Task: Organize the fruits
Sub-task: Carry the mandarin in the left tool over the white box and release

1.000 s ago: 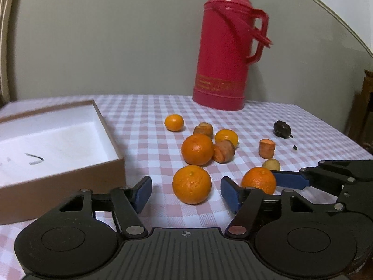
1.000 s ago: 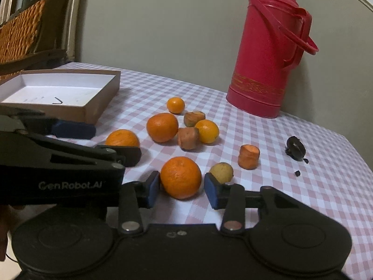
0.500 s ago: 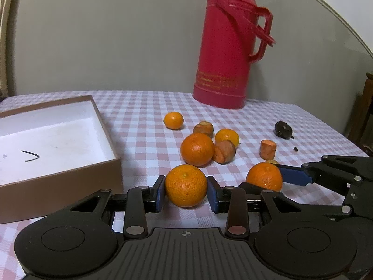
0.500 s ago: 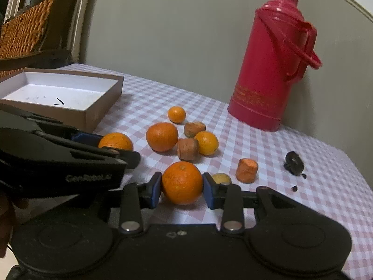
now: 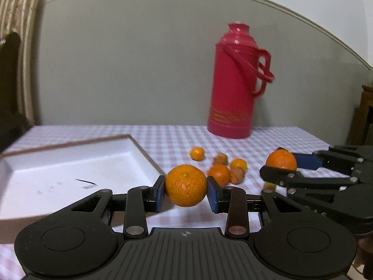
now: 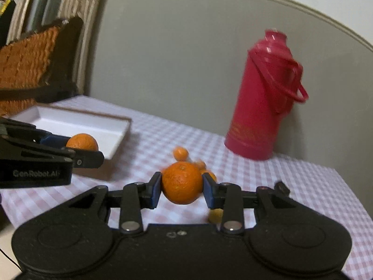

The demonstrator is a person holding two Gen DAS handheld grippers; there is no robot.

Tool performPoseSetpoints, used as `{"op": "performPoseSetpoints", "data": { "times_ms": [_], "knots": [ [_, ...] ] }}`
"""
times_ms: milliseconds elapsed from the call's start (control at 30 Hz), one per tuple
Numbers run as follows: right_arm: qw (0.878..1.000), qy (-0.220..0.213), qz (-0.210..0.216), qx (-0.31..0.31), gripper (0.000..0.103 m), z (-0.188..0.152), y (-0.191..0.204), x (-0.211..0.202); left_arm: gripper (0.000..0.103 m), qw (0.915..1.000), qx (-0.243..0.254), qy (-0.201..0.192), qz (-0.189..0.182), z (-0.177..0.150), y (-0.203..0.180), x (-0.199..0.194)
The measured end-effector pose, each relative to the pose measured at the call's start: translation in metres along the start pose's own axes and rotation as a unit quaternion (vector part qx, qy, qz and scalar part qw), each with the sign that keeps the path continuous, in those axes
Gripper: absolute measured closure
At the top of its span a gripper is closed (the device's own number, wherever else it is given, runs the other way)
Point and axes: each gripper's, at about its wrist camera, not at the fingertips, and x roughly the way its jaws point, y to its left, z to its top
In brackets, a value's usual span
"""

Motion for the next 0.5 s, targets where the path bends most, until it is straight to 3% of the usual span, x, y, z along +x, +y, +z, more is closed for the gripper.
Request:
{"op": "performPoseSetpoints", "data": {
  "times_ms": [167, 500],
  "knots": [
    [0.999, -0.027, 0.024, -0.004, 0.075, 0.018, 0.021, -0.008, 0.066, 0.9995, -0.001, -0.014, 0.027, 0.007, 0.025, -0.021],
    [0.996, -0.040, 0.079, -0.011, 0.075, 0.045, 0.069, 0.007, 0.066, 0.9952, -0.025, -0.023, 0.092, 0.010, 0.083, -0.045]
  ]
}}
